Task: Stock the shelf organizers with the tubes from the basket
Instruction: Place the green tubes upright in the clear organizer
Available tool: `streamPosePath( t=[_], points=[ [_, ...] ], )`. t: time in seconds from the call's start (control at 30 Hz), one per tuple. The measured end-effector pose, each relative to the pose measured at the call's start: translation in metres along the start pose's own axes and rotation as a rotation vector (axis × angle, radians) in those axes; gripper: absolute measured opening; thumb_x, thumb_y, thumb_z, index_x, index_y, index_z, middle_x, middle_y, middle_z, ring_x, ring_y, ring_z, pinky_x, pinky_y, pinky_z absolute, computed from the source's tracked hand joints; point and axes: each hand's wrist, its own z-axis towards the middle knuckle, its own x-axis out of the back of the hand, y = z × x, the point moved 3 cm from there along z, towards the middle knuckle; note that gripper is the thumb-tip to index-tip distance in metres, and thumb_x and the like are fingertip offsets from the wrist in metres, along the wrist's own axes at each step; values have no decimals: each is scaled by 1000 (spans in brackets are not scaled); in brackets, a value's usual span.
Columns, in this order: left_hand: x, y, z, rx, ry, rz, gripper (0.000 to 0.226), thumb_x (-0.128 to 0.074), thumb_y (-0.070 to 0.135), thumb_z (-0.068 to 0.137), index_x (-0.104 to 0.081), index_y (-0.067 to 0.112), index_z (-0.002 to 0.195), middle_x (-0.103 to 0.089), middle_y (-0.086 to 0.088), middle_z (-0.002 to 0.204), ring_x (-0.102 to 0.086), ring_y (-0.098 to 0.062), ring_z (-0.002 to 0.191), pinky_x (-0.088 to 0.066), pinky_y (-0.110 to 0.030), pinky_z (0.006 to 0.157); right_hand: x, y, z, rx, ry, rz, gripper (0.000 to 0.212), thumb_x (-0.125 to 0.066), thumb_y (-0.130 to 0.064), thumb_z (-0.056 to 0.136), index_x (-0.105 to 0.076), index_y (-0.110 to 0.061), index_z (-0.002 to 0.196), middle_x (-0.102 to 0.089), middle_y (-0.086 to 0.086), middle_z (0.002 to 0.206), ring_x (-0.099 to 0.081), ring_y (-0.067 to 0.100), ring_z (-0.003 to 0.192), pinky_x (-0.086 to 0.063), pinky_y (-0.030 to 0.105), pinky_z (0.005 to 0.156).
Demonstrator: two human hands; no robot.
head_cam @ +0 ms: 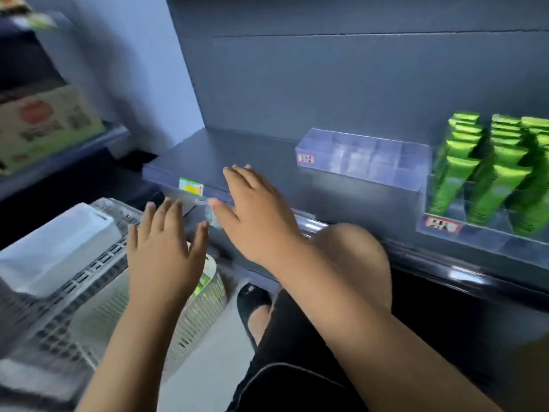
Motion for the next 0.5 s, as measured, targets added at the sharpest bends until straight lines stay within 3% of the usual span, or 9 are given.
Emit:
streamPosePath(
  t=[0.17, 0.3, 0.4, 0.5],
  points=[
    [7, -99, -24, 209, -46, 129, 68, -34, 60, 101, -44, 12, 149, -43, -9, 158, -28, -31, 152, -26, -55, 121, -83, -65, 23, 158, -181, 71, 57, -53, -41, 101, -47, -5, 145, -50, 13, 147, -41, 31, 139, -35, 42, 111],
    [-4, -149, -46, 356, -81, 141, 61, -42, 53, 101, -46, 12, 146, -46, -10, 156, -31, -31, 150, -25, -54, 122, -150, -72, 24, 179, -382, 82, 49, -51, -36, 103, -49, -8, 143, -50, 12, 147, -43, 32, 137, -39, 44, 111],
    [-28, -177, -61, 484, -162, 99, 61, -43, 52, 101, -43, 14, 149, -43, -7, 158, -28, -28, 152, -21, -49, 125, -197, -48, 19, 135, -515, 6, 44, -49, -36, 103, -50, -14, 140, -51, 7, 145, -46, 29, 133, -43, 41, 104],
    [-61, -199, -75, 559, -245, 67, 60, -43, 51, 102, -43, 13, 149, -44, -7, 157, -28, -27, 152, -23, -50, 125, -237, -24, 19, 8, -639, -45, 35, -46, -44, 99, -56, -17, 120, -59, 10, 129, -56, 34, 115, -52, 45, 89]
  ],
)
